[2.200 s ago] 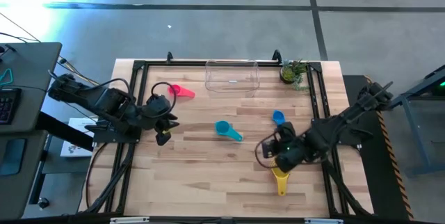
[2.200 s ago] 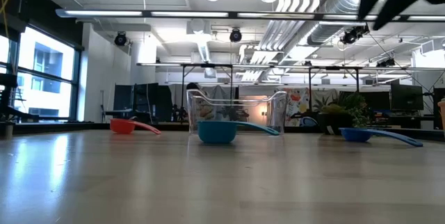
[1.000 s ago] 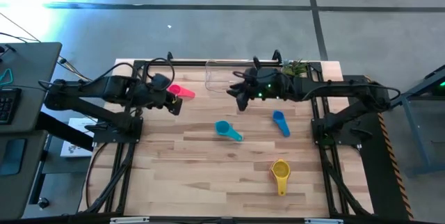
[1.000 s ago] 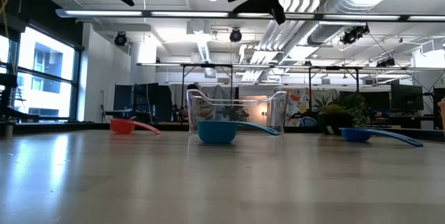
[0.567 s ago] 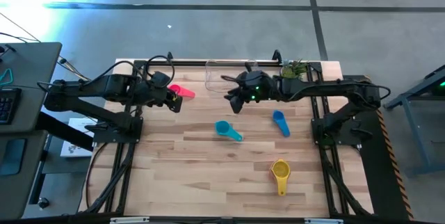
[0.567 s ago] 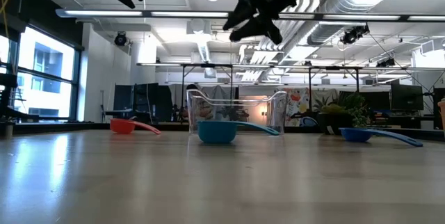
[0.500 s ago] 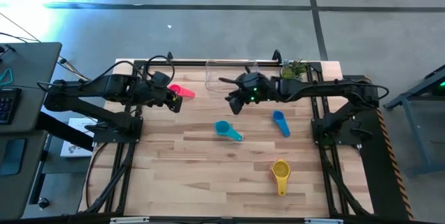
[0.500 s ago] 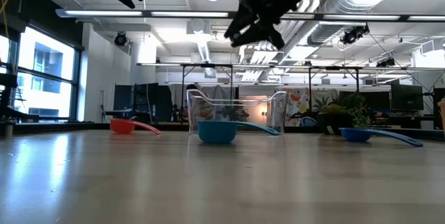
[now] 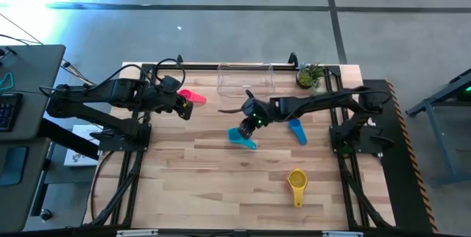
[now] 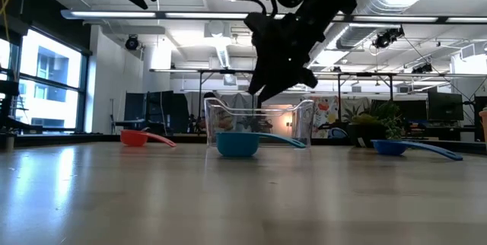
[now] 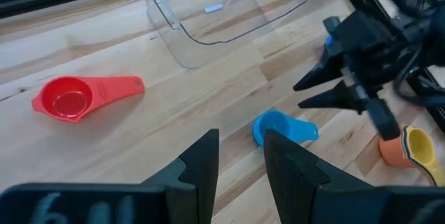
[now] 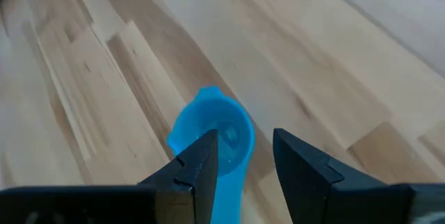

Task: Nest measuring cups in basket
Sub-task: Stack the sky blue measuring cup on top of the yellow measuring cup

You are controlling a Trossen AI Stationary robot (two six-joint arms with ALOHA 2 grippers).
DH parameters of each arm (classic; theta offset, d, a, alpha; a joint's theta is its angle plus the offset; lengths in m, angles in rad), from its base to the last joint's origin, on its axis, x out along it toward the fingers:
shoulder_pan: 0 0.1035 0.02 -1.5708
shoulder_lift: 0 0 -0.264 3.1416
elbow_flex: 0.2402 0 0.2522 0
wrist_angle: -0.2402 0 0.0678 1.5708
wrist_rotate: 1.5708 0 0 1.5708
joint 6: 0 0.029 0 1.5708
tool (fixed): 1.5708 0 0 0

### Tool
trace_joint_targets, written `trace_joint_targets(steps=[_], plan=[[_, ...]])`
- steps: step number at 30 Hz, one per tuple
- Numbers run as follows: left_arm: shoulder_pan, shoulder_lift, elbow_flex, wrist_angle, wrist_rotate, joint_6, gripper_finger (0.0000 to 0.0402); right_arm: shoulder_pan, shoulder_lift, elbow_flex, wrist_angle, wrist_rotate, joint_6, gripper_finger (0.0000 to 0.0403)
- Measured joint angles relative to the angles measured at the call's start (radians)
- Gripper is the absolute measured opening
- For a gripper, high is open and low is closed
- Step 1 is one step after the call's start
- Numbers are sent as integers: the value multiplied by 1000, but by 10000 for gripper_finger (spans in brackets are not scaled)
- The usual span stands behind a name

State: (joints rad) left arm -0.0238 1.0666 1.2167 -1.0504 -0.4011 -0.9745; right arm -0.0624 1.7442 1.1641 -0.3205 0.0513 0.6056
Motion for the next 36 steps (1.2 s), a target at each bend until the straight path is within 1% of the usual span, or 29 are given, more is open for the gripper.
trace_joint_targets(steps=[9, 15, 21, 29, 32, 36], plan=[[0, 0, 0, 0, 1, 0, 106, 6, 95, 0, -3, -9, 0, 130], [0, 0, 0, 1, 2, 0, 106, 6, 119, 0, 16, -45, 8, 130], [0, 0, 0, 0, 2, 0, 106, 12, 121, 0, 38, -43, 8, 130], [0, 0, 0, 0, 2, 1, 106, 13, 175, 1, 53, -43, 24, 129], [0, 0, 0, 0, 2, 2, 106, 13, 175, 1, 57, -43, 24, 118], [0, 0, 0, 0, 2, 19, 106, 13, 175, 1, 56, -46, 26, 75]])
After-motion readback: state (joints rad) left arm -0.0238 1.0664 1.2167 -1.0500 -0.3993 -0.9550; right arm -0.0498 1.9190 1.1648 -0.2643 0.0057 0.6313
